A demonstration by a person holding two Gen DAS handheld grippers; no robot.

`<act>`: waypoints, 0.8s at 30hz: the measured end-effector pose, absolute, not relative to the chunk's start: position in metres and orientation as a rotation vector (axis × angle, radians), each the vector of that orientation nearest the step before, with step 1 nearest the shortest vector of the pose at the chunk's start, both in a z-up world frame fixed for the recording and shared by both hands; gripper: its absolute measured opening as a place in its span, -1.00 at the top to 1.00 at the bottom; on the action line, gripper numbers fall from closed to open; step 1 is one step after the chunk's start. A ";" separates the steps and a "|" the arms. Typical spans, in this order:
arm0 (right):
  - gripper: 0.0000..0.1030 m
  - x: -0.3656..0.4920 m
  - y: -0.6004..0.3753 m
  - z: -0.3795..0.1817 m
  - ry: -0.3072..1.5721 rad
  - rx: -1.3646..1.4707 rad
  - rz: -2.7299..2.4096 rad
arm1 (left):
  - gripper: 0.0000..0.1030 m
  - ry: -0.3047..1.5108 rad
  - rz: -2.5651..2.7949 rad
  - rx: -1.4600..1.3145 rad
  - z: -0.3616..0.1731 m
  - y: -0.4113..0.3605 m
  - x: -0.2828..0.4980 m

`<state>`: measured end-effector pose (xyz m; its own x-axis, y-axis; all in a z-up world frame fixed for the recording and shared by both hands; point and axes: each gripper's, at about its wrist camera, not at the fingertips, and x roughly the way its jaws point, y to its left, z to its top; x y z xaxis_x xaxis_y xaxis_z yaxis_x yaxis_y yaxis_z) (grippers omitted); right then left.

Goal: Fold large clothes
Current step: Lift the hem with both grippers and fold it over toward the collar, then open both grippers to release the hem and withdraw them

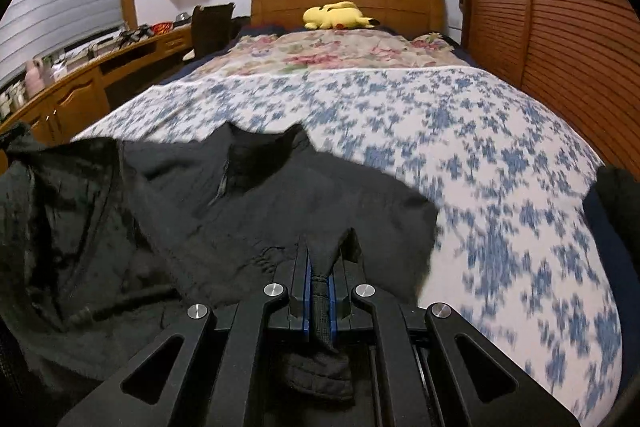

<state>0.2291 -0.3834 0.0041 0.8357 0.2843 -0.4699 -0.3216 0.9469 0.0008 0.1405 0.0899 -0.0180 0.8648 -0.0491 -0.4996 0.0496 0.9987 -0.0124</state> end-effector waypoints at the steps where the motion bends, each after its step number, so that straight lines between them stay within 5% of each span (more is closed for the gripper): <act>1: 0.89 0.239 -0.383 0.010 0.475 -0.075 0.311 | 0.89 0.519 -0.045 0.002 -0.017 0.090 0.147; 10: 0.89 0.313 -0.365 0.020 0.498 -0.120 0.223 | 0.89 0.544 -0.071 -0.044 -0.033 0.088 0.175; 24: 0.89 0.380 -0.356 0.027 0.517 -0.131 0.168 | 0.34 0.549 -0.082 -0.022 -0.032 0.077 0.178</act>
<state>0.3799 -0.3561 0.0268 0.8561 0.1261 -0.5012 -0.1923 0.9779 -0.0823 0.1777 0.0772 -0.0323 0.8501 -0.0839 -0.5199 0.0720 0.9965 -0.0432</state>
